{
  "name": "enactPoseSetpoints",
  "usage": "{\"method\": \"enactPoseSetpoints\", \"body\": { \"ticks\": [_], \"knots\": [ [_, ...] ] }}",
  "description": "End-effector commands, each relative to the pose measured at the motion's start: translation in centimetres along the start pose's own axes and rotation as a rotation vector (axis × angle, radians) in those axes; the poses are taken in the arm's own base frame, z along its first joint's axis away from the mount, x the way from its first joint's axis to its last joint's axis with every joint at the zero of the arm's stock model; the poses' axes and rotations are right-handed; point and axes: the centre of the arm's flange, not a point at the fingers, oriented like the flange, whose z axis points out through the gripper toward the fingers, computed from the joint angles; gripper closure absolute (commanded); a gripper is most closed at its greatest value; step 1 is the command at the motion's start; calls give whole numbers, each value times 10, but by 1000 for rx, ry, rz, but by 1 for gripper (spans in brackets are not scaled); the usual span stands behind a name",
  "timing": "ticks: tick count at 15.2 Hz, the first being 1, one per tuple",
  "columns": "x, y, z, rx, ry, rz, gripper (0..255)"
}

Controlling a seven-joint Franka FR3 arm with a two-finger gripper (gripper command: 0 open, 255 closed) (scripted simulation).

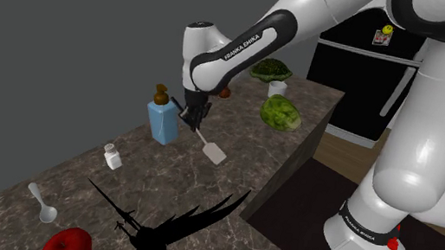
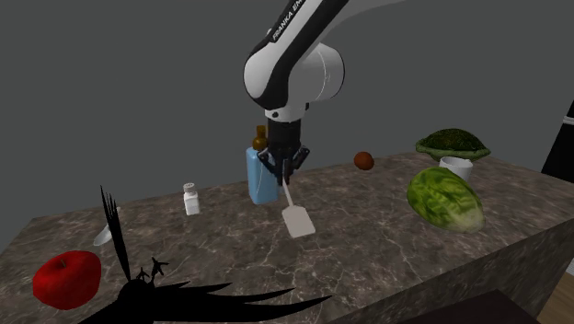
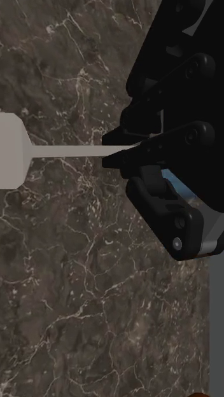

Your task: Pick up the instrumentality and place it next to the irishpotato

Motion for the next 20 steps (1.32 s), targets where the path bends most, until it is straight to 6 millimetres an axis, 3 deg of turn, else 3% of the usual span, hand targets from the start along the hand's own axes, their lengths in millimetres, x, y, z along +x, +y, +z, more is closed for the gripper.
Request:
{"method": "enactPoseSetpoints", "body": {
  "ticks": [1,20],
  "knots": [
    [3,29,-1,0,0,-2,255],
    [45,276,1,0,0,-2,255]
  ]
}}
